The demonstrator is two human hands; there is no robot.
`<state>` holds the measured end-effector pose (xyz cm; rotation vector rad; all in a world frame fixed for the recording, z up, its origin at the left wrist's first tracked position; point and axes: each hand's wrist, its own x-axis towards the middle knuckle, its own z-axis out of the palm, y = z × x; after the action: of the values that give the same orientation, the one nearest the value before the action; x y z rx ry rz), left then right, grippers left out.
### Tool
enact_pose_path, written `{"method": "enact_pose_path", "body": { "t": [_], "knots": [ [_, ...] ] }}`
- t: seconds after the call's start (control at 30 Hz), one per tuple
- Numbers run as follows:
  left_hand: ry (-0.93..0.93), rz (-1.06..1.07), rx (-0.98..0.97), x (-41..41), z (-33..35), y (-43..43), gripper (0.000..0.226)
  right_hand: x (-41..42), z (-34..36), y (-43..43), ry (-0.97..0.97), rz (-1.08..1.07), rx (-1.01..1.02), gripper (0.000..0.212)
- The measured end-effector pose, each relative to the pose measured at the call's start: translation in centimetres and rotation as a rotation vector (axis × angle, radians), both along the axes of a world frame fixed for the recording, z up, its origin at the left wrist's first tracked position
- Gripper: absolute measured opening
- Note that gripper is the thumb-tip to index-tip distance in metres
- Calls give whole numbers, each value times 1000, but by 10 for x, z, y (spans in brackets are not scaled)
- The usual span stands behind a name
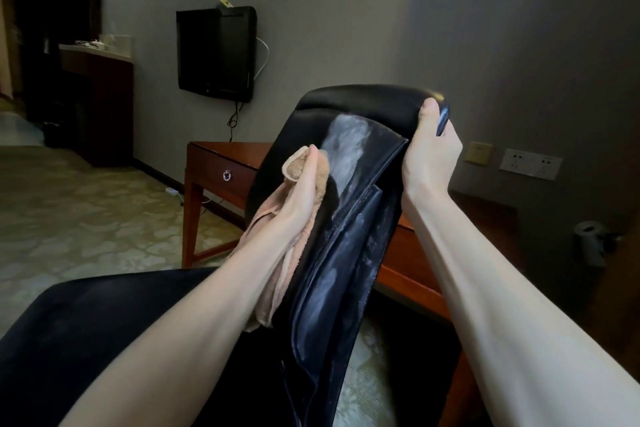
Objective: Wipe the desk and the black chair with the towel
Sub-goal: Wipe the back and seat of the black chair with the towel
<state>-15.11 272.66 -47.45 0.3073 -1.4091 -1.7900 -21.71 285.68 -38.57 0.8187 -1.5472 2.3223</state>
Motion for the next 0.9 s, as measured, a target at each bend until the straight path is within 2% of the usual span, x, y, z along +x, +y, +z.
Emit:
{"method": "enact_pose_path", "body": {
  "t": [0.03,0.07,0.17,0.33,0.37,0.47,0.57,0.6,0.7,0.8,0.83,0.9],
  "knots": [
    [10,14,-22,2,-4,3,79,-1,0,1,23,18,-1,27],
    [19,10,-43,9,-6,6,82,-2,0,1,26,24,-3,27],
    [67,-113,-136,32,-14,27,110,-2,-3,0,43,60,-18,26],
    [75,-269,-80,71,-41,59,95,-1,-3,2,48,70,15,27],
    [78,-212,-79,76,-41,58,94,1,-3,2,45,75,17,26],
    [276,138,-89,80,-17,54,60,2,-2,3,50,69,23,26],
    [393,316,86,67,11,15,55,1,-3,4,44,63,18,32],
    [385,333,114,55,19,-7,56,1,-3,3,44,60,15,35],
    [236,114,104,3,23,-53,69,0,-2,1,56,25,37,39],
    [3,177,47,-35,29,-56,46,-4,-3,3,55,12,60,39],
    [-52,195,40,-45,26,-61,52,-5,-3,4,53,4,63,39],
    [-66,147,114,-54,22,-62,94,-6,-4,3,42,-21,49,39]
  ]
}}
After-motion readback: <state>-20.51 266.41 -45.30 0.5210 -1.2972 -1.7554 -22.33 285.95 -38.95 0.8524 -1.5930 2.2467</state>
